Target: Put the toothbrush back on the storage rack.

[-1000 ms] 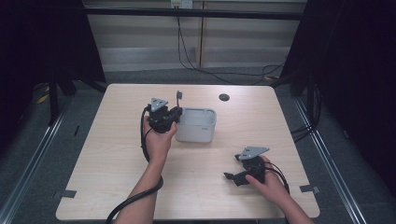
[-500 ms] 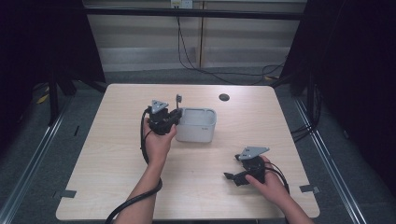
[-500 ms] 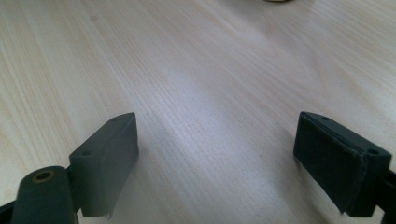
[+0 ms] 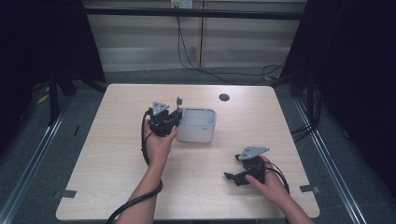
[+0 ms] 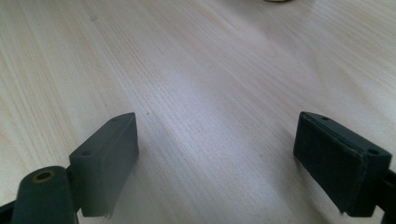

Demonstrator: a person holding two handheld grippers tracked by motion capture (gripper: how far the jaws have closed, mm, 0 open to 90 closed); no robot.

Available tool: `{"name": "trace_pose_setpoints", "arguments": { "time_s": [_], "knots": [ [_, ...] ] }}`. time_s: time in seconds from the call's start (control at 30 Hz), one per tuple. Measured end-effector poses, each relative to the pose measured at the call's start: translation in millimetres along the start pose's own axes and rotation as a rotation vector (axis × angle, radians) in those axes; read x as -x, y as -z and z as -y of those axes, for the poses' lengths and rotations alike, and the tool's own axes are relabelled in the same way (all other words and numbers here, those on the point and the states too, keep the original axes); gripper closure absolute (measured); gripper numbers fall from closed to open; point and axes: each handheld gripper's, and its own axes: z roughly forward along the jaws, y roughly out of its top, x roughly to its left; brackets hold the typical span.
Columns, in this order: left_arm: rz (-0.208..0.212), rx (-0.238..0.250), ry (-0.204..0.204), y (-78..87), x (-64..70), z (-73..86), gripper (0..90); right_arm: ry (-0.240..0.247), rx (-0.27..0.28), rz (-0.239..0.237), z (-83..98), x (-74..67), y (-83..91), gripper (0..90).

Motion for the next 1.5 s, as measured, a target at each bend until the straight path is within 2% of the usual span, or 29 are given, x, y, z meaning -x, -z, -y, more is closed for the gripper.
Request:
{"name": "trace_pose_setpoints", "arguments": {
  "time_s": [0.5,0.7,1.07,1.17,1.37,1.5],
  "knots": [
    [-0.004,-0.005,-0.013,0.6,1.5,0.4,77.9,0.000,0.000,-0.001,0.0,0.0,0.0,13.5],
    [-0.003,0.000,-0.012,2.3,-0.2,0.8,74.7,0.000,0.000,0.000,0.0,0.0,0.0,13.5],
    [-0.012,0.031,-0.038,9.3,-4.0,-4.0,60.9,0.000,0.000,0.000,0.0,0.0,0.0,13.4],
    [-0.009,0.033,-0.044,10.0,-4.3,-4.4,52.4,0.001,0.000,0.000,0.0,0.0,0.0,13.4],
    [0.003,-0.001,-0.042,9.6,-6.6,-5.2,40.2,0.000,0.000,0.000,0.0,0.0,0.0,13.4],
    [0.019,-0.012,-0.044,10.6,-7.6,-4.7,36.1,0.001,0.000,0.000,0.0,0.0,0.0,13.5]
  ]
}}
